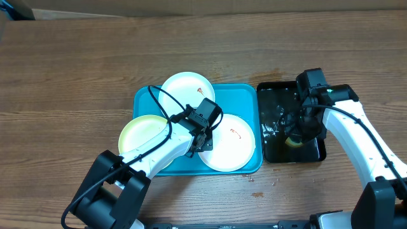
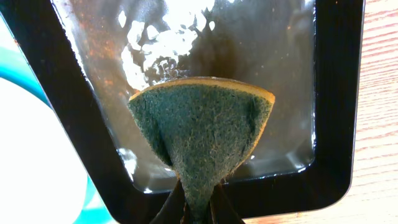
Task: Clean dirty plates on tray and stack at the side
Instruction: 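Grasp the green sponge in the black tray with the right gripper, then scrub the white plate held by the left gripper with the sponge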
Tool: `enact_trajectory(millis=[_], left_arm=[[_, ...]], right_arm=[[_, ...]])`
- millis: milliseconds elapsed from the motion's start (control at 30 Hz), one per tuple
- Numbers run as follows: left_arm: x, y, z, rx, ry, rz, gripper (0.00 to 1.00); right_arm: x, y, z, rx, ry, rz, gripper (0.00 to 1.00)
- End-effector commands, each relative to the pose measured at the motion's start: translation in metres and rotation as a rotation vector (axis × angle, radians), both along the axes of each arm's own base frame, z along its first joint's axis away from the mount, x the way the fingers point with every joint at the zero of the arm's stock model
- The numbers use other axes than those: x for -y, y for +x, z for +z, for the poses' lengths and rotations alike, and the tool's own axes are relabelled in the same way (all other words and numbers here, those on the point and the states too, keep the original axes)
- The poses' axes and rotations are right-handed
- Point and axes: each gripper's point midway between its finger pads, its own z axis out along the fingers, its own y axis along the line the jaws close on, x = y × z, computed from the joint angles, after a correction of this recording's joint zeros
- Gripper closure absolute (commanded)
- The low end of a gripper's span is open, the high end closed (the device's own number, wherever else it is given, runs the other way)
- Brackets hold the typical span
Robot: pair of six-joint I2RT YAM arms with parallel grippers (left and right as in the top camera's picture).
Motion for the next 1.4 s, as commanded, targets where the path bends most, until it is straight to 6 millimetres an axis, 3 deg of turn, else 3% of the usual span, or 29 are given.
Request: enact_trajectory(millis=[0, 300, 367, 500, 600, 733, 1000, 1200, 1367], left_arm=[[-0.005, -0.001, -0.005, -0.010, 0.019, 0.008, 0.96], [-0.004, -0.002, -0.005, -0.014, 0.012, 0.006, 0.96], [-0.003, -0.002, -0.005, -0.012, 0.010, 0.006, 0.96], [-0.001, -0.002, -0.005, -0.015, -0.001, 0.005, 0.96], [-0.001, -0.001, -0.005, -0.013, -0.002, 0.005, 0.96], [-0.001, -0.001, -0.005, -0.012, -0.003, 0.004, 0.96], [0.000, -0.002, -0.005, -0.017, -0.004, -0.017, 0.96], [0.001, -0.002, -0.005, -0.017, -0.005, -0.017, 0.96], [0.002, -0.003, -0.005, -0.021, -0.011, -0.018, 0.96]], right_arm=[[-0.004, 0.010, 0.012, 0.040, 0.013, 0.002, 0.96], [-0.017, 0.010, 0.015, 0.038, 0.087, 0.009, 0.96], [-0.031, 0.010, 0.017, 0.035, 0.167, 0.015, 0.96], [-0.076, 0.006, 0.031, 0.026, 0.420, 0.082, 0.96], [-0.097, 0.007, 0.034, 0.049, 0.453, 0.152, 0.96], [-0.122, 0.008, 0.030, 0.104, 0.383, 0.262, 0.96], [-0.126, 0.020, 0.001, 0.261, 0.059, 0.408, 0.96], [-0.147, 0.016, -0.024, 0.347, 0.052, 0.577, 0.96], [-0.135, 0.029, -0.034, 0.430, -0.051, 0.561, 0.96]])
